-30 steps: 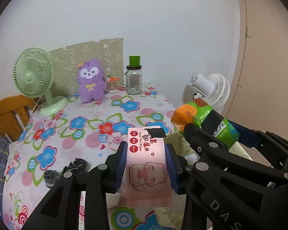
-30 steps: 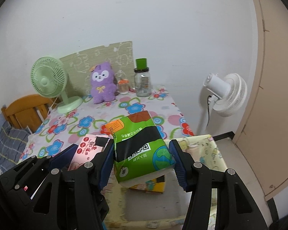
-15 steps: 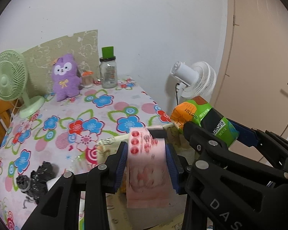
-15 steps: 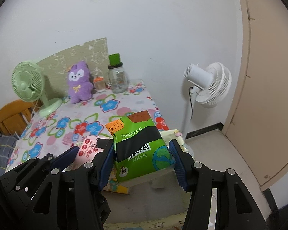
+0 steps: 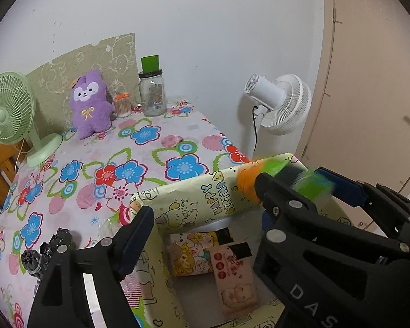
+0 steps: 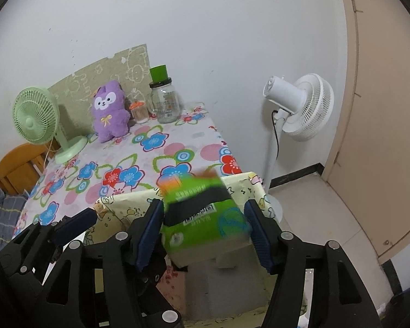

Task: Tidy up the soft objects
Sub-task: 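Lower the green pack into the box with the right tool while the left tool releases the wipes inside, then withdraw both tools from the box back over the bed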

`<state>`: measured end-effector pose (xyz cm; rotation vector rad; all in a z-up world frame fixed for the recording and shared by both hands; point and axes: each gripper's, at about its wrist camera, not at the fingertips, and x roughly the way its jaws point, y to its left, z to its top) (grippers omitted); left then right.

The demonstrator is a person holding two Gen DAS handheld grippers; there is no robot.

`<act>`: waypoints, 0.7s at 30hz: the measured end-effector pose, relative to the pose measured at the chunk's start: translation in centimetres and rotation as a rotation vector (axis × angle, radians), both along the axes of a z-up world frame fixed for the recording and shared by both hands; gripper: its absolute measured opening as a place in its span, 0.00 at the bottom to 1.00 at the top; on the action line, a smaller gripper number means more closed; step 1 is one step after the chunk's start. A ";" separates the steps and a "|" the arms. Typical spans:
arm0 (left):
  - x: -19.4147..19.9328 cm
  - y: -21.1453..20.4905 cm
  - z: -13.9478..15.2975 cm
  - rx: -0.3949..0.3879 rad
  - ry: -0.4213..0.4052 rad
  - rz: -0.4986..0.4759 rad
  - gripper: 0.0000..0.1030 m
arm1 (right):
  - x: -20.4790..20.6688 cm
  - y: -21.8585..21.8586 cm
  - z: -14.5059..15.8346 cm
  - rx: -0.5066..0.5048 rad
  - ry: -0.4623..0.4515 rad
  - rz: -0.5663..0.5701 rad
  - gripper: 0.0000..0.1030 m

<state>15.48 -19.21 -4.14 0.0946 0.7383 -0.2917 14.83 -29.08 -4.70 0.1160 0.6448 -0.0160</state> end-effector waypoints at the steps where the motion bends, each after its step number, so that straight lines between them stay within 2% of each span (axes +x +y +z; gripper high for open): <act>1: 0.0 0.2 0.0 -0.006 0.002 0.000 0.82 | -0.1 0.1 0.0 0.001 -0.003 0.003 0.72; 2: -0.1 0.4 0.1 -0.013 0.004 0.002 0.83 | -0.2 0.3 0.1 0.003 -0.008 0.004 0.77; 8: -0.6 1.8 0.6 -0.031 0.001 0.011 0.84 | -0.9 1.6 0.9 -0.020 -0.037 0.000 0.86; 21: -3.1 5.6 2.3 -0.043 -0.044 0.040 0.84 | -3.4 5.5 2.5 -0.040 -0.072 0.019 0.89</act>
